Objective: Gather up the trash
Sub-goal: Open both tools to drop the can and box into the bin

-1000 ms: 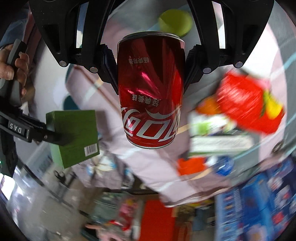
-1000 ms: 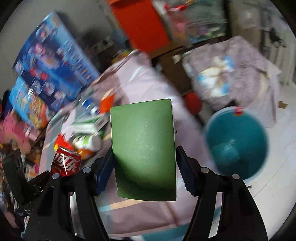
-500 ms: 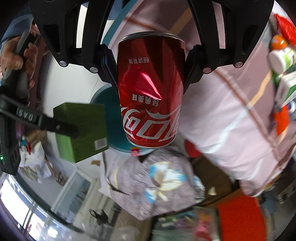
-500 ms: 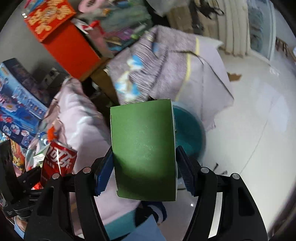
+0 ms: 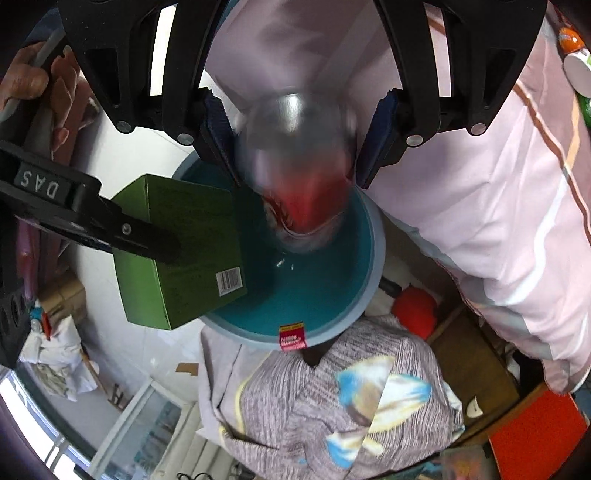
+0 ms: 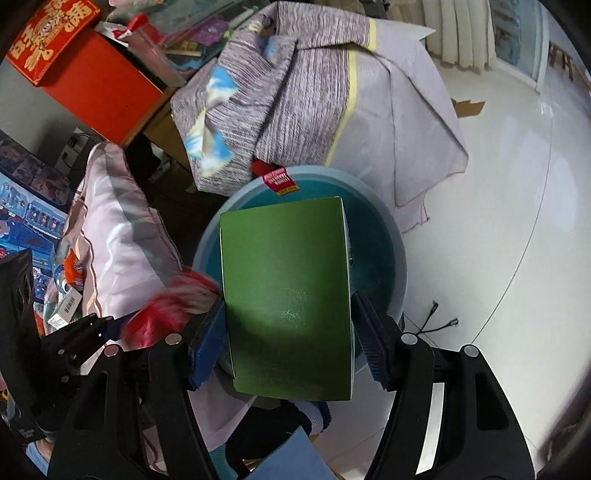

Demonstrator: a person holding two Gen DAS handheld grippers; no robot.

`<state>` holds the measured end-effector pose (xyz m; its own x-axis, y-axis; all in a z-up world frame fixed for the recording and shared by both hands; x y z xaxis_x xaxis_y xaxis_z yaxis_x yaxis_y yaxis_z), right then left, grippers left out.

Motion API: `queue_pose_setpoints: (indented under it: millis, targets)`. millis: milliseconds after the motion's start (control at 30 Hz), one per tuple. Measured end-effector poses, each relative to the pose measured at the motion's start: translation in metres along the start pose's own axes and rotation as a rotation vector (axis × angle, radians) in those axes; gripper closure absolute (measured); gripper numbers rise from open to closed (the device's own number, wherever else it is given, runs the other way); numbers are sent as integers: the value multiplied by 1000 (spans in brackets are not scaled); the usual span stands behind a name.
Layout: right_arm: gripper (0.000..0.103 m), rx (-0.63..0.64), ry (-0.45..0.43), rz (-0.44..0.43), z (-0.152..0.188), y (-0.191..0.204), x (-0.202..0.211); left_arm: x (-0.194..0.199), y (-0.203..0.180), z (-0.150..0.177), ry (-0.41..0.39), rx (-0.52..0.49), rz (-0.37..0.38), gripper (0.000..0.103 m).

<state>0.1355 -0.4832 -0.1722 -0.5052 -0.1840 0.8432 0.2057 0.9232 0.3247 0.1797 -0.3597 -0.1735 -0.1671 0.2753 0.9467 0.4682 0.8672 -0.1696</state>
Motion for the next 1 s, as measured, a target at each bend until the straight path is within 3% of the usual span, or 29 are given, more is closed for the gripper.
queue_pose_setpoints:
  millis: [300, 367, 500, 633, 1000]
  targets:
    - [40, 8, 25, 14, 3, -3, -7, 2, 4, 2, -7, 5, 2, 37]
    - [39, 12, 36, 15, 5, -1, -9, 9, 5, 3, -22, 9, 3, 27]
    - [35, 16, 55, 28, 6, 2, -11, 20, 10, 6, -51, 19, 2, 15]
    - [28, 20, 62, 41, 6, 7, -8, 27, 18, 10, -61, 43, 6, 14]
    - [21, 34, 106, 87, 14, 22, -4, 46, 42, 25, -79, 115, 33, 10]
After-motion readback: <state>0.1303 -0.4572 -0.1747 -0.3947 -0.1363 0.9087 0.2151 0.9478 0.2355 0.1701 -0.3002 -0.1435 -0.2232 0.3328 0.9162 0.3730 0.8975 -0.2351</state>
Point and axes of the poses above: each gripper's, at about its wrist camera, not at the fingertips, and x roughly against the way its jaws point, y to its left, z to its underside, the point moved 7 cm from there along -x, roughly the way its jaws point, and after that the axes turned 11 degrees about x, right-handed, at the moved point
